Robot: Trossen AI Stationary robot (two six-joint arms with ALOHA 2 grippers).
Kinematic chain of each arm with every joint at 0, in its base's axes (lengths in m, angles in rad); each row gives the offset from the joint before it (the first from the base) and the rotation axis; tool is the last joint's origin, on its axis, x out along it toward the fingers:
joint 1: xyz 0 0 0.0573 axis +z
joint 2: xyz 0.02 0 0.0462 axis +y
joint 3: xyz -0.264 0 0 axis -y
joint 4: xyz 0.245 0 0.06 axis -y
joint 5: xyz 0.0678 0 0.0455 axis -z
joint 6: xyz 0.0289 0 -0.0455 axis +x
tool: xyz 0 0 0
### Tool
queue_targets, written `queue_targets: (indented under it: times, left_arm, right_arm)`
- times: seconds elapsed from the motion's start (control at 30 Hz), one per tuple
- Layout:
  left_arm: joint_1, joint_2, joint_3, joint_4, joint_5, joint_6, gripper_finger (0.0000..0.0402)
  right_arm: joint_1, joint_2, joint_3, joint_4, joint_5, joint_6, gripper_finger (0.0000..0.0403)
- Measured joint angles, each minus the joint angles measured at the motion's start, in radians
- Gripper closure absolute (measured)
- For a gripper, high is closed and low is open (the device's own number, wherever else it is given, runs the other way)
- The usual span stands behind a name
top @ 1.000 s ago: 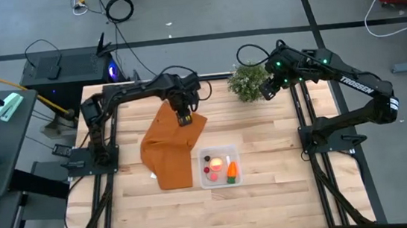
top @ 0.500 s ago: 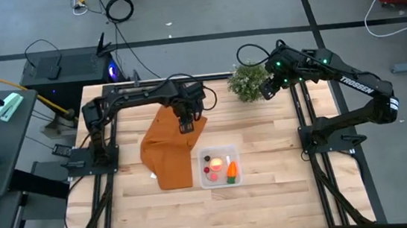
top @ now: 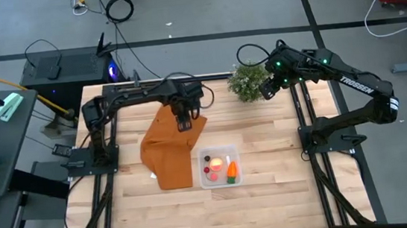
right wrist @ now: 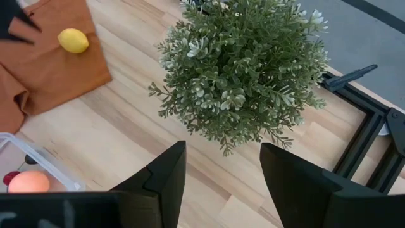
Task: Pick and placing Produce into tupperware
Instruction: Put the yellow lemon into the transparent bin
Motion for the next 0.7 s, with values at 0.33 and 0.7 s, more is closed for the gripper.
queue_targets:
  times: [0.33,0.7]
  left_arm:
    - [0.109,0.0,0.0,0.015,0.035,-0.105,0.0289]
    - [0.083,0.096,0.0,0.003,0.041,-0.123,0.0146]
  right_arm:
    - [0.0,0.0,0.0,0.0,0.0,0.0,0.0229]
    - [0.0,0.0,0.0,0.0,0.0,0.009,0.0229]
